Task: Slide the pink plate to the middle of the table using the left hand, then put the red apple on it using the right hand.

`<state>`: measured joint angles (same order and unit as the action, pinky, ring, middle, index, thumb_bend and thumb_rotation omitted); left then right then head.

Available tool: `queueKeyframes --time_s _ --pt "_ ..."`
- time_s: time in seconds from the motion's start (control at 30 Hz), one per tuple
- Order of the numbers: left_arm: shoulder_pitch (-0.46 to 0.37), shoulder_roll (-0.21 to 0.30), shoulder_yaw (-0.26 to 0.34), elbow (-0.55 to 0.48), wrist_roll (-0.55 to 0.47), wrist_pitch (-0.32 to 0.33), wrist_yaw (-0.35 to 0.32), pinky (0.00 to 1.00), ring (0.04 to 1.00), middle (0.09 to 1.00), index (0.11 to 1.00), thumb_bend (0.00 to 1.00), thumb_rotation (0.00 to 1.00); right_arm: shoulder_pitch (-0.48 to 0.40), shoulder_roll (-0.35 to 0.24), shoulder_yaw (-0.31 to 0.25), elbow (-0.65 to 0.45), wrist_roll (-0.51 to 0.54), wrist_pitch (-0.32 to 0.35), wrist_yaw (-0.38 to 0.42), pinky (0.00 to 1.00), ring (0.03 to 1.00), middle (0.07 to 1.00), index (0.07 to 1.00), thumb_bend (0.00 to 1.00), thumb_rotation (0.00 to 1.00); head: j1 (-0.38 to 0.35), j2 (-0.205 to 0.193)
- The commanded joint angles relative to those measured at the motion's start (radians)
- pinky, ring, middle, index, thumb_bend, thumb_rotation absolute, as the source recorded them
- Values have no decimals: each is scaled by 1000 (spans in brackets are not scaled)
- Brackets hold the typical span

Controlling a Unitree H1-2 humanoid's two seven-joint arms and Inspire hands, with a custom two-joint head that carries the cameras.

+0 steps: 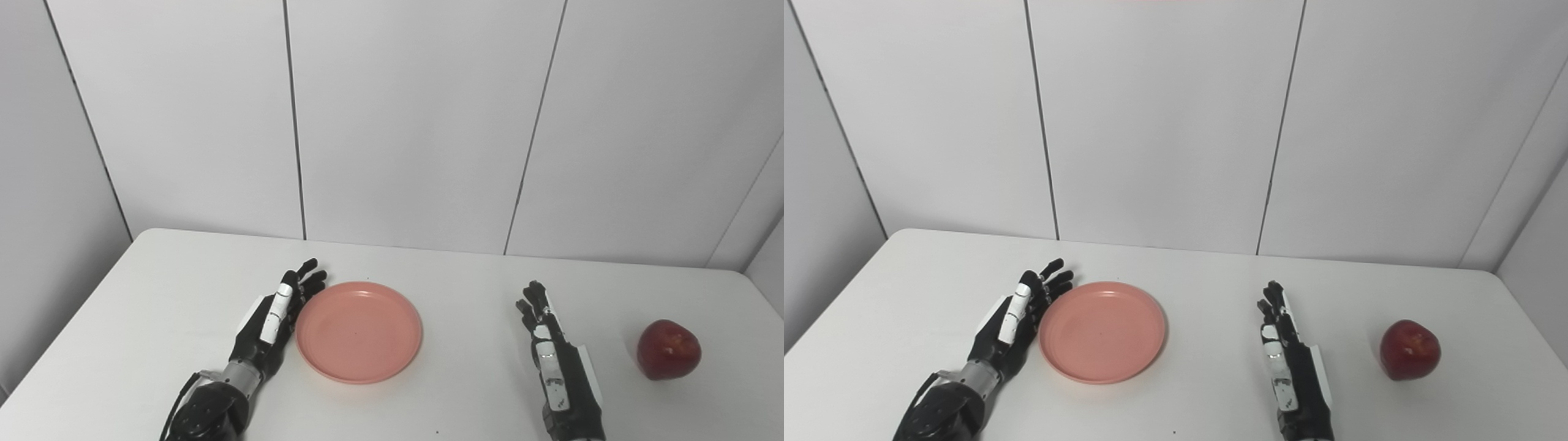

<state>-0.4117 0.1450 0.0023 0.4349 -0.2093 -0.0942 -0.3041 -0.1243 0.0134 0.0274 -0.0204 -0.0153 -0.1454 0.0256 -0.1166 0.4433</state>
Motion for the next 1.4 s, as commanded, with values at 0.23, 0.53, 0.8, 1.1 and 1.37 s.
queueKeyframes --time_s 0.23,0.53,0.8,1.1,1.37 --pt "33 -48 -36 -50 -6 18 -45 929 930 925 918 748 1000 -40 11 2 -20 -2 -11 -10 973 947 967 969 665 973 -14 -1" --pt "47 -56 -62 -77 15 -4 -58 940 933 932 928 778 1000 -44 12 1 -14 1 -21 -12 963 950 970 972 659 973 -26 -3" --pt "57 -61 -69 -106 12 7 -72 961 944 932 934 786 1000 -45 16 0 -19 1 -14 -16 970 958 971 972 665 965 -35 1" --pt "72 -62 -69 -145 2 38 -74 970 953 937 939 781 1000 -49 21 -1 -19 2 -12 -17 977 964 970 971 663 963 -44 6" --pt "77 -60 -69 -161 3 44 -79 976 957 943 944 779 1000 -53 20 -1 -19 0 -22 -18 978 965 970 971 651 965 -45 8"
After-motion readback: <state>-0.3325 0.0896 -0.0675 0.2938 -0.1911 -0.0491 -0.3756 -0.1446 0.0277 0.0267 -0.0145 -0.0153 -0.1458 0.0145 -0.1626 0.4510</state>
